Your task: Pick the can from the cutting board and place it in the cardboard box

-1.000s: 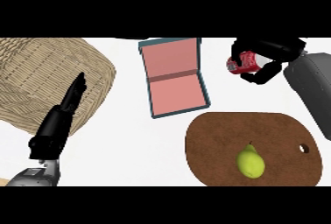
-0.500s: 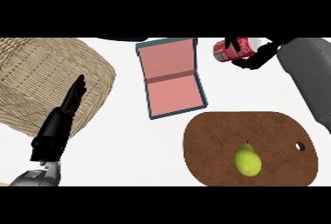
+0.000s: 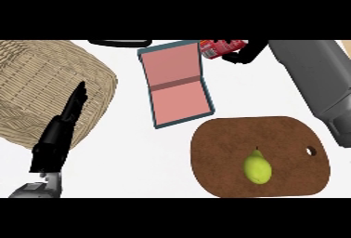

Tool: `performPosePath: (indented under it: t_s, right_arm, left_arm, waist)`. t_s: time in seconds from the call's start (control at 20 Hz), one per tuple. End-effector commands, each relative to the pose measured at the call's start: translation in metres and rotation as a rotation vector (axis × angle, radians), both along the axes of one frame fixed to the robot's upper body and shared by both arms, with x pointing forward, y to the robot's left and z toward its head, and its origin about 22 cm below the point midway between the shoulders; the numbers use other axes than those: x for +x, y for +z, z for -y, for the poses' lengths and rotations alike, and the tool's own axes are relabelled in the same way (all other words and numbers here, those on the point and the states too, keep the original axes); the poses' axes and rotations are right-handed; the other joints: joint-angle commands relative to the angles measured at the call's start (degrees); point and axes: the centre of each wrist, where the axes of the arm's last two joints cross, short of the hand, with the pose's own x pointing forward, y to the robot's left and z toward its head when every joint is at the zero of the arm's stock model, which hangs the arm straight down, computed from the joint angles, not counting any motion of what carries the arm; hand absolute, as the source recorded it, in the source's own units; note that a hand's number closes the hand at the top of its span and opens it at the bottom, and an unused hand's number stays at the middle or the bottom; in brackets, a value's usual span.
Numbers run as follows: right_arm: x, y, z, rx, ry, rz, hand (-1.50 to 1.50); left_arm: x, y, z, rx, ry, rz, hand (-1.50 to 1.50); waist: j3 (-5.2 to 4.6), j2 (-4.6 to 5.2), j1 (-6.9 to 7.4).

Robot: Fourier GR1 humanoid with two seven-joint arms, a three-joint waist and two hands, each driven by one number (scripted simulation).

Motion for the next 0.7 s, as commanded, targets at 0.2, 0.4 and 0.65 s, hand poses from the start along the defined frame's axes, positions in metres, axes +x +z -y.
performPosePath:
  t_s: [0.2,0.4,0.65]
  right_arm:
    - [0.0,0.005,-0.067,-0.047,0.201,-0.103,1.5]
    - [-0.007,-0.011,-0.101,-0.123,0.242,-0.118,1.5]
    - [-0.022,-0.038,-0.149,-0.207,0.245,-0.115,1.5]
  left_arm:
    - [0.001,-0.028,-0.013,-0.009,0.049,-0.122,0.0]
    - [-0.007,-0.04,-0.014,0.002,0.072,-0.133,0.0]
    - [-0.003,-0.041,-0.02,-0.007,0.068,-0.143,0.0]
  waist:
    - [-0.9,0.41,-1.0]
    - [-0.92,-0.09,-1.83]
    - [-0.93,-0.21,-2.62]
